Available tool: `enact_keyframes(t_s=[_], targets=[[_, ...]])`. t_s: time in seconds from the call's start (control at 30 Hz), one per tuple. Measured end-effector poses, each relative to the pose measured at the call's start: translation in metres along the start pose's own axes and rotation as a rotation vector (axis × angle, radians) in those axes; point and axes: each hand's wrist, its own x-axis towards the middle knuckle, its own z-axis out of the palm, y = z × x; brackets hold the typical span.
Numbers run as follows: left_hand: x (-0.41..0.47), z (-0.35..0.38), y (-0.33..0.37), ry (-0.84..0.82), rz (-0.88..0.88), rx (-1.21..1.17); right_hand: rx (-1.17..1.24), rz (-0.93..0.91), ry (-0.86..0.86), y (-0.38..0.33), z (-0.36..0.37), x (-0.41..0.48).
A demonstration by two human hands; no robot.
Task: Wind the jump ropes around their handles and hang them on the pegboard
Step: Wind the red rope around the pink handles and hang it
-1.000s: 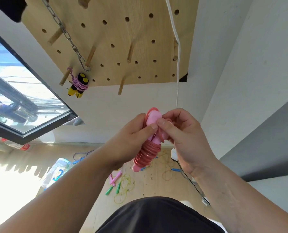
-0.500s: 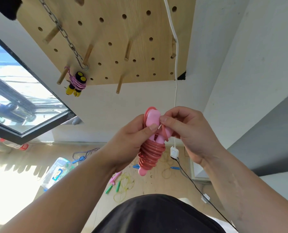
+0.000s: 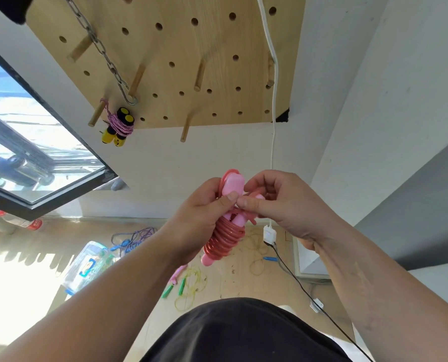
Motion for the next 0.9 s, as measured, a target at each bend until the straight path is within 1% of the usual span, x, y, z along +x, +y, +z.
enact_keyframes(t_s=[0.07,0.13,0.2,0.3,0.4,0.47,0.6,0.67,0.73,0.8,0.9], targets=[[0.002,-0.004,0.001,-0.011,0.014,0.016,-0.017,-0.016,0.012,0.000,0.001,0.001],[0.003,-0.004,0.000,-0.012,0.018,0.017,-0.020,-0.024,-0.021,-0.001,0.001,0.001],[0.005,-0.003,0.000,0.014,0.028,0.053,-0.114,-0.029,-0.015,0.001,0.003,0.001],[0.006,-0.002,0.000,0.060,0.109,0.183,-0.271,-0.042,0.057,0.005,0.016,0.000],[0.008,-0.005,0.004,0.060,0.187,0.258,-0.247,-0.053,0.066,0.004,0.023,0.000],[0.008,-0.007,0.006,0.046,0.204,0.269,-0.233,-0.067,0.071,0.002,0.023,0.002],[0.014,-0.006,0.007,0.098,0.172,0.171,-0.314,-0.071,0.166,-0.001,0.027,0.005],[0.019,-0.006,0.007,0.123,0.133,0.028,-0.256,-0.075,0.205,-0.001,0.028,0.005],[0.020,-0.005,0.005,0.124,0.083,-0.108,-0.166,-0.076,0.193,0.000,0.027,0.005],[0.020,-0.003,0.002,0.115,0.046,-0.184,-0.099,-0.053,0.163,0.001,0.024,0.006],[0.020,-0.001,0.000,0.087,0.050,-0.200,-0.102,0.002,0.177,0.003,0.027,0.008]])
